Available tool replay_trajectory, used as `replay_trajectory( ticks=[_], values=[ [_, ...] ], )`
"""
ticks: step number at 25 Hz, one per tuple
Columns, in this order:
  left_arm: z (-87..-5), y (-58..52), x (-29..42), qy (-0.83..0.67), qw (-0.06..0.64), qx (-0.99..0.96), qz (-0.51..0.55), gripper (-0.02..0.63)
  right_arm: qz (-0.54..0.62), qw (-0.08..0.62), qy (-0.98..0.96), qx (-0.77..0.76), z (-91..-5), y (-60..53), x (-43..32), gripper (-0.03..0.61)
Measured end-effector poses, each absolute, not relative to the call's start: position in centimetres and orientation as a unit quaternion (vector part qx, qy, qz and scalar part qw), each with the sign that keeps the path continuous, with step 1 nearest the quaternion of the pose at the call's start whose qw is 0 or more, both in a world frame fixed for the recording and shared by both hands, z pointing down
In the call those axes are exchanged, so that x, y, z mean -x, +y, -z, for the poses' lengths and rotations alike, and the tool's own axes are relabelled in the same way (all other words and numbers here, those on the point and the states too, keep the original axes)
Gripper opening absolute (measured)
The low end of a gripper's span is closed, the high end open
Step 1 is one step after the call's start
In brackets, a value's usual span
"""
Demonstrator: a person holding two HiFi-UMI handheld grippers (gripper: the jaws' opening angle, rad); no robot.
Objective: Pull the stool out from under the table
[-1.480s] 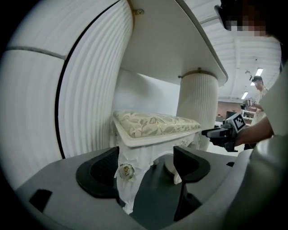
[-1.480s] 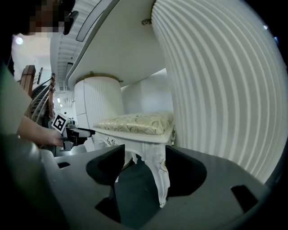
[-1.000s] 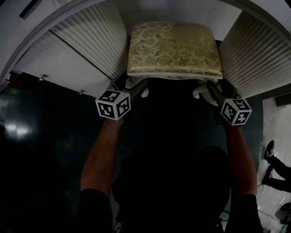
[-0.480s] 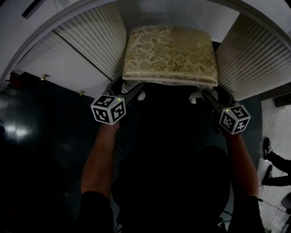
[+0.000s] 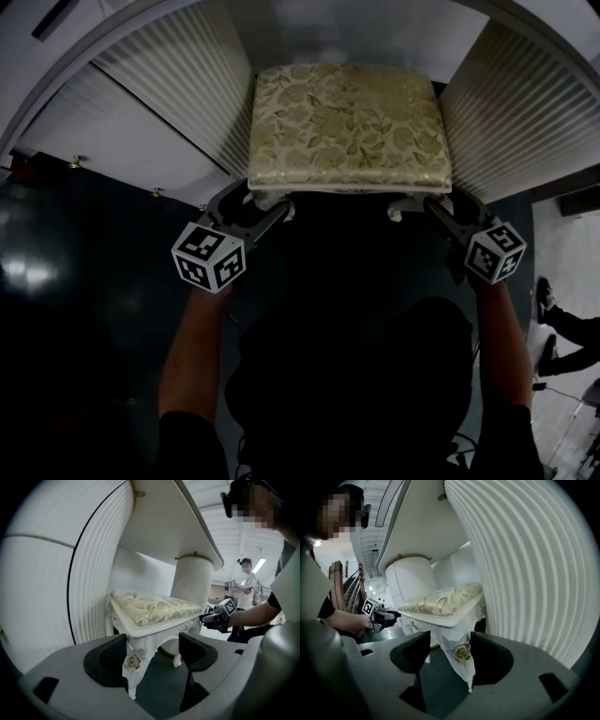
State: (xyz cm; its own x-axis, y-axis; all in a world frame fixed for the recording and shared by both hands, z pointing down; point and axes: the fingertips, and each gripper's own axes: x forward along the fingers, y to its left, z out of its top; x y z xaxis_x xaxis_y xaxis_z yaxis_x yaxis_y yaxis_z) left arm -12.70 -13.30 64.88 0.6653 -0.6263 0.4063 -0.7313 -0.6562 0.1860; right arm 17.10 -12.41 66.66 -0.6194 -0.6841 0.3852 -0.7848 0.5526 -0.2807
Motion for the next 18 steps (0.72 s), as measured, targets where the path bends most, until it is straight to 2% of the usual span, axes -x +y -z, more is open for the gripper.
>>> replay_trajectory(
  ticks=[4, 8, 12, 18],
  values=[
    [-62.3, -13.3, 13.1, -0.410, 0.148, -0.887, -0.152, 0.357, -0.229, 0.154, -0.870, -0.409, -67.8, -13.0, -17.3, 0.238],
    [-62.1, -14.3, 13.1, -0.414, 0.134, -0.889, -0.143, 0.365, -0.226, 0.121, -0.877, -0.405, -67.6, -13.3, -16.5, 0.238],
    [-61.4, -14.8, 11.6, -0.432, 0.104, -0.887, -0.126, 0.377, -0.196, 0.138, -0.901, -0.362, -67.7, -13.3, -16.5, 0.238],
    [-60.9, -15.2, 11.2, -0.452, 0.117, -0.877, -0.114, 0.377, -0.189, 0.173, -0.919, -0.301, -67.1, -12.6, -16.6, 0.238]
  ],
)
